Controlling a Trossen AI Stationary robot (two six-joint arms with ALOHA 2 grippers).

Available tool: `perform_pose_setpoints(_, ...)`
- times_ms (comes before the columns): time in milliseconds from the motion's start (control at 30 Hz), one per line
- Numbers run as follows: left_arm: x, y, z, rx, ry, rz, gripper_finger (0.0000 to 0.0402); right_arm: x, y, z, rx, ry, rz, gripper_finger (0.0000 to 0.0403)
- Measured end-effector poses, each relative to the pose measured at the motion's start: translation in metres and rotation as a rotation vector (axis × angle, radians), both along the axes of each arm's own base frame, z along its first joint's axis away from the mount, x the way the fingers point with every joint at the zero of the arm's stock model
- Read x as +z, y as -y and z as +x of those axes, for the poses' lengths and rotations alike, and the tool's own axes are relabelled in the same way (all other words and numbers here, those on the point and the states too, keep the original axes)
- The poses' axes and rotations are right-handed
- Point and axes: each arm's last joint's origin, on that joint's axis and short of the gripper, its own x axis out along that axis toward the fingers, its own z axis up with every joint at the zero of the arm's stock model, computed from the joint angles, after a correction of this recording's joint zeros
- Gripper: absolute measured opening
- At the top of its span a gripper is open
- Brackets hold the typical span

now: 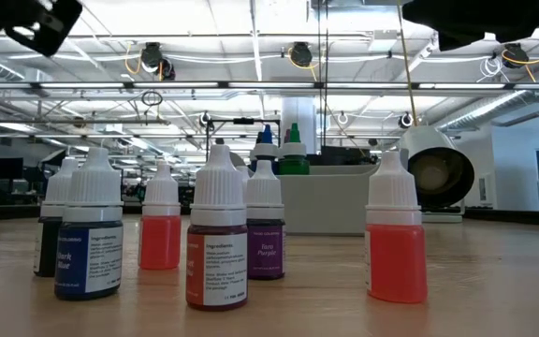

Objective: Pick & Place food coloring
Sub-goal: Put the small dark blue bottle into the gray bin

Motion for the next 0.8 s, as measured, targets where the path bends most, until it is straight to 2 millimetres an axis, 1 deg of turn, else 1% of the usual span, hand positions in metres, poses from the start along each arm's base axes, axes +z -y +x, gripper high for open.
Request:
perform_pose_setpoints(100, -0.010, 0.021, 0.018, -0.005, -0.121, 0.153, 0.0019, 0.002, 0.000, 0.000, 0.002, 0.015, -0.011, 0.0000)
perform_pose_setpoints(167, -0.015, 0.027, 0.030, 0.038, -0.172, 0.217, 0.0019, 0.002, 0.000, 0.000, 0.005, 0.020, -0.034, 0.0000)
perform_pose_setpoints(233, -0.016, 0.027, 0.044, 0.076, -0.213, 0.238, 0.0019, 0.003, 0.000, 0.000, 0.009, 0.021, -0.075, 0.0000)
perform_pose_setpoints(333, -0.013, 0.024, 0.066, 0.094, -0.232, 0.227, 0.0019, 0.002, 0.000, 0.000, 0.012, 0.009, -0.103, 0.0000)
perform_pose_setpoints(433, 0.000, 0.019, 0.088, 0.095, -0.235, 0.153, 0.0019, 0.001, 0.000, 0.000, 0.015, 0.004, -0.132, 0.0000)
perform_pose_setpoints(500, 0.009, 0.016, 0.099, 0.077, -0.253, 0.094, 0.0019, 0.001, 0.000, 0.000, 0.018, 0.003, -0.161, 0.0000)
perform_pose_setpoints(567, 0.016, 0.016, 0.106, 0.057, -0.262, 0.078, 0.0019, 0.000, 0.000, 0.000, 0.023, -0.004, -0.201, 0.0000)
perform_pose_setpoints(667, 0.021, 0.017, 0.108, 0.056, -0.252, 0.134, 0.0019, 0.000, 0.000, -0.002, 0.035, -0.019, -0.248, 0.0000)
perform_pose_setpoints(800, 0.021, 0.017, 0.107, 0.032, -0.276, 0.138, 0.0019, 0.005, -0.001, -0.007, 0.040, -0.005, -0.187, 0.0000)
